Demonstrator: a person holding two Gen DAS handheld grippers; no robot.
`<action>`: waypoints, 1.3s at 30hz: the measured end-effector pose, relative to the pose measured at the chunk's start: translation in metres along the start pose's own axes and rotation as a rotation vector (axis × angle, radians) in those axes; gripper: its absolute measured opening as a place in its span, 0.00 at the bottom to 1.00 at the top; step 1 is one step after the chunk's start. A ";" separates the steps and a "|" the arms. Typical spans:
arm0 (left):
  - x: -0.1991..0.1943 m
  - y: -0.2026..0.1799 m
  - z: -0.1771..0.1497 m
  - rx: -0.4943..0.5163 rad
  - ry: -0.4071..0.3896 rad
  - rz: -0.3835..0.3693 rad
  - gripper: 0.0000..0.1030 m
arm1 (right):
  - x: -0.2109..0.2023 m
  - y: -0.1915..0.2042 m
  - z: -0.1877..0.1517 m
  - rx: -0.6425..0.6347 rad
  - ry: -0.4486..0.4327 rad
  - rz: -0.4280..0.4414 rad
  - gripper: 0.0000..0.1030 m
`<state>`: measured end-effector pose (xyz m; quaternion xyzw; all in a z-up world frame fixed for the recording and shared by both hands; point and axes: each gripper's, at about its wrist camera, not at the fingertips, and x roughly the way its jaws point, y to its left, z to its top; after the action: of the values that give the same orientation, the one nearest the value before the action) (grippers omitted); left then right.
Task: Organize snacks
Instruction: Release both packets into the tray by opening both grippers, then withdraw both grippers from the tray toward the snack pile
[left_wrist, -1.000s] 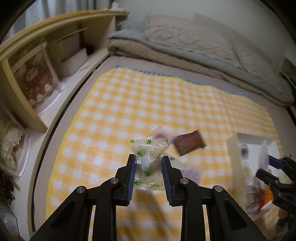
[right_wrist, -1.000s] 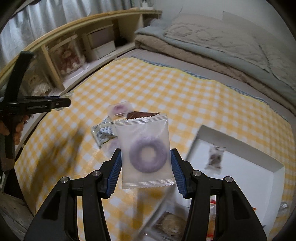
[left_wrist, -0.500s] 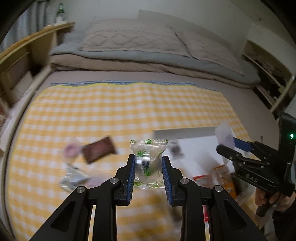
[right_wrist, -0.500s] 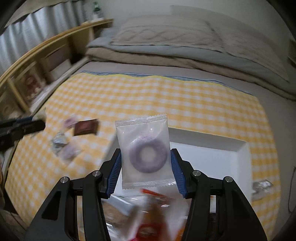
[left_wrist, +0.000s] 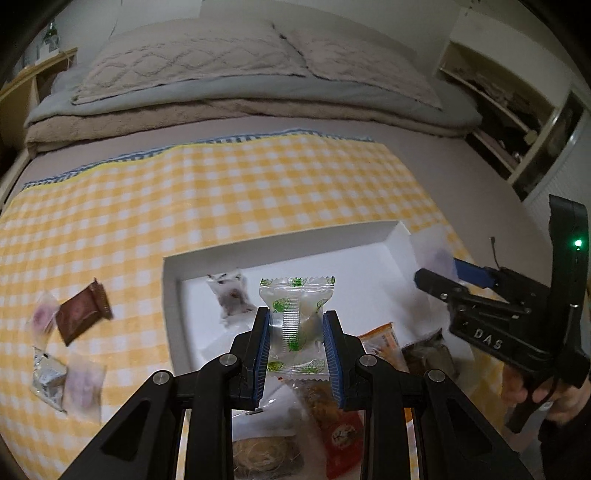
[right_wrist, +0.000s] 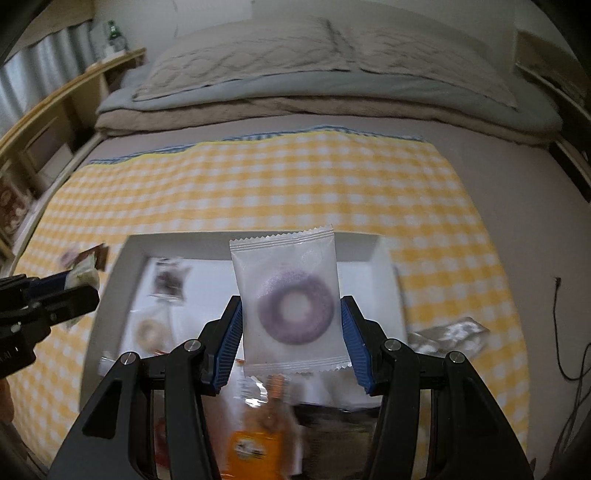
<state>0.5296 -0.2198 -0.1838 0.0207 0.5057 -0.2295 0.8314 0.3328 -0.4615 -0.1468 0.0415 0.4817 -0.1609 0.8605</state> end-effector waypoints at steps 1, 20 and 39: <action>0.004 0.001 0.001 -0.004 0.004 -0.007 0.27 | 0.002 -0.005 -0.001 0.008 0.007 -0.007 0.52; 0.037 0.013 -0.010 -0.020 0.060 0.047 0.81 | 0.025 -0.042 -0.018 0.102 0.116 -0.025 0.79; 0.015 0.008 -0.030 0.008 0.057 0.065 1.00 | -0.007 -0.033 -0.033 0.092 0.081 -0.033 1.00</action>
<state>0.5138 -0.2097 -0.2124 0.0468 0.5272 -0.2035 0.8237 0.2926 -0.4833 -0.1556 0.0795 0.5089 -0.1954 0.8346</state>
